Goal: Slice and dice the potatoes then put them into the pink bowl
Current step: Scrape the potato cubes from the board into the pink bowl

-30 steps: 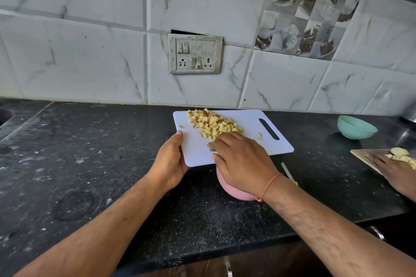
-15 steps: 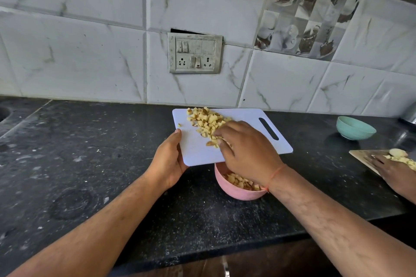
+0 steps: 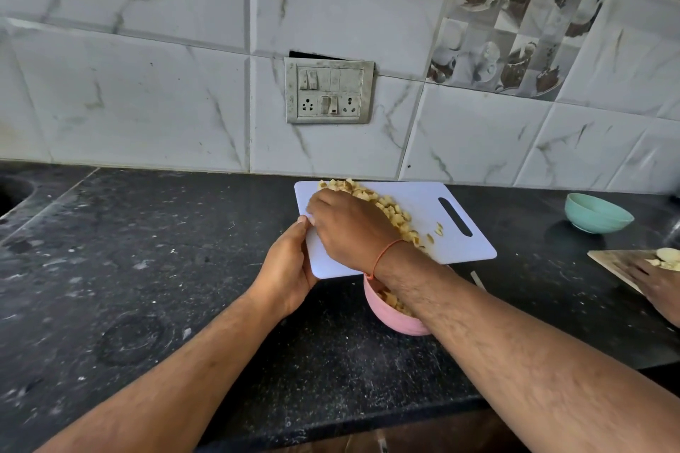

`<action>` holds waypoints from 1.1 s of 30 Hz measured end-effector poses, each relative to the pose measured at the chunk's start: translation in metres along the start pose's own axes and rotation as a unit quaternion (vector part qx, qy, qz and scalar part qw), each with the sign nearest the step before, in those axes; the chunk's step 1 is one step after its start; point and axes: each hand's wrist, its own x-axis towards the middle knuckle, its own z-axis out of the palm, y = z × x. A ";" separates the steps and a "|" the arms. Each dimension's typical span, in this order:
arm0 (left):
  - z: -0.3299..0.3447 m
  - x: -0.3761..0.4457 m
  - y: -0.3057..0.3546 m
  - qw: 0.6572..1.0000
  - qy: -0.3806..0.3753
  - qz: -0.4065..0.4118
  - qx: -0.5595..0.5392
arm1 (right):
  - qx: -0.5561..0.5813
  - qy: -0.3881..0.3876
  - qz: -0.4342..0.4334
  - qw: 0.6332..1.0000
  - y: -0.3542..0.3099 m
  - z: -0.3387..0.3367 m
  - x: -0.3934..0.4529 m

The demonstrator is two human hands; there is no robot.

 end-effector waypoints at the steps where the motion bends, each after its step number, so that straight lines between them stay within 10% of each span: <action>1: 0.001 0.000 -0.001 1.000 0.001 -0.002 0.001 | -0.019 0.000 0.003 1.000 0.003 -0.002 -0.008; 18: 0.005 -0.006 0.002 1.000 0.005 -0.010 0.002 | 0.117 0.001 0.119 0.986 0.014 -0.068 -0.136; 33: 0.004 -0.006 0.003 1.000 0.002 0.008 0.029 | 0.042 -0.071 0.140 0.987 0.023 -0.018 0.038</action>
